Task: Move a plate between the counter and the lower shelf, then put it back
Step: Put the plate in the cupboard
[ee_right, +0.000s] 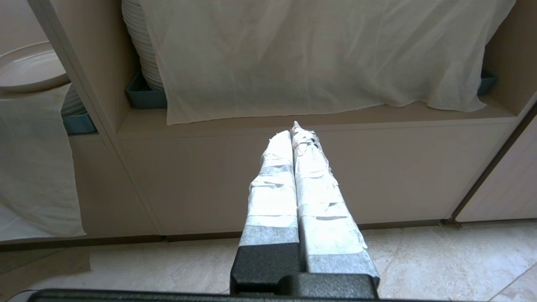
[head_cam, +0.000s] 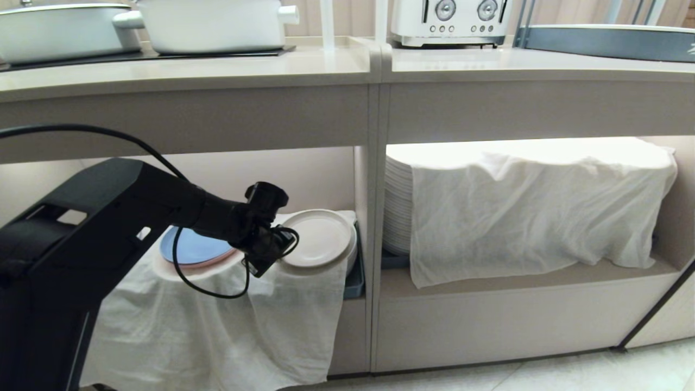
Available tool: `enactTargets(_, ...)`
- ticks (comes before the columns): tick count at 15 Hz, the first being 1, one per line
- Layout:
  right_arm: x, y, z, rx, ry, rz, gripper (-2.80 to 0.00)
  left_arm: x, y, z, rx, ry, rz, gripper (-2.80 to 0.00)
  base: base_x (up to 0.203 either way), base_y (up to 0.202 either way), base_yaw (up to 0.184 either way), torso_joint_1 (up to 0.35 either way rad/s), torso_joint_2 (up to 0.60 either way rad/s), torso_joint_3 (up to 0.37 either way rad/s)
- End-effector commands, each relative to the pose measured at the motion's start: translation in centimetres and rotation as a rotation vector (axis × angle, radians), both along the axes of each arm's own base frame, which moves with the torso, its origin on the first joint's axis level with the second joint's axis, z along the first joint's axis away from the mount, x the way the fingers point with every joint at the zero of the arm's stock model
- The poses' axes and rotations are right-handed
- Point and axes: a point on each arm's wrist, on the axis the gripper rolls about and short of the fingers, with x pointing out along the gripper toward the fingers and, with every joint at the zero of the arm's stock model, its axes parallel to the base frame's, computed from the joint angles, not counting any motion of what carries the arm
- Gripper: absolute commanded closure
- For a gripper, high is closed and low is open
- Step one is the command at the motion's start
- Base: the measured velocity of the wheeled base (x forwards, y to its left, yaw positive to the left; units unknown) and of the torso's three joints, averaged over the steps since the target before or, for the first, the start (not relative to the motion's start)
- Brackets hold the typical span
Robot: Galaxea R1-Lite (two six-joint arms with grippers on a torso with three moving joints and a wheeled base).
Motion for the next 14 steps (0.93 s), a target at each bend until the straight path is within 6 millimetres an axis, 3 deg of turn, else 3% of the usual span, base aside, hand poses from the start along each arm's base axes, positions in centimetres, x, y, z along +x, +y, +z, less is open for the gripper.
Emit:
enactTargets(1, 0.0, 0.0, 0.0, 0.0, 0.0, 0.0, 0.0, 0.01, -0.03, 0.0, -0.001, 0.0, 0.004, 0.0, 0.0, 0.0, 0.0, 0.0, 0.0, 0.0)
enactTargets(14, 0.0, 0.0, 0.0, 0.0, 0.0, 0.0, 0.0, 0.0, -0.41, -0.2, 0.012, 0.004, 0.0, 0.0, 0.0, 0.0, 0.0, 0.0, 0.0, 0.0)
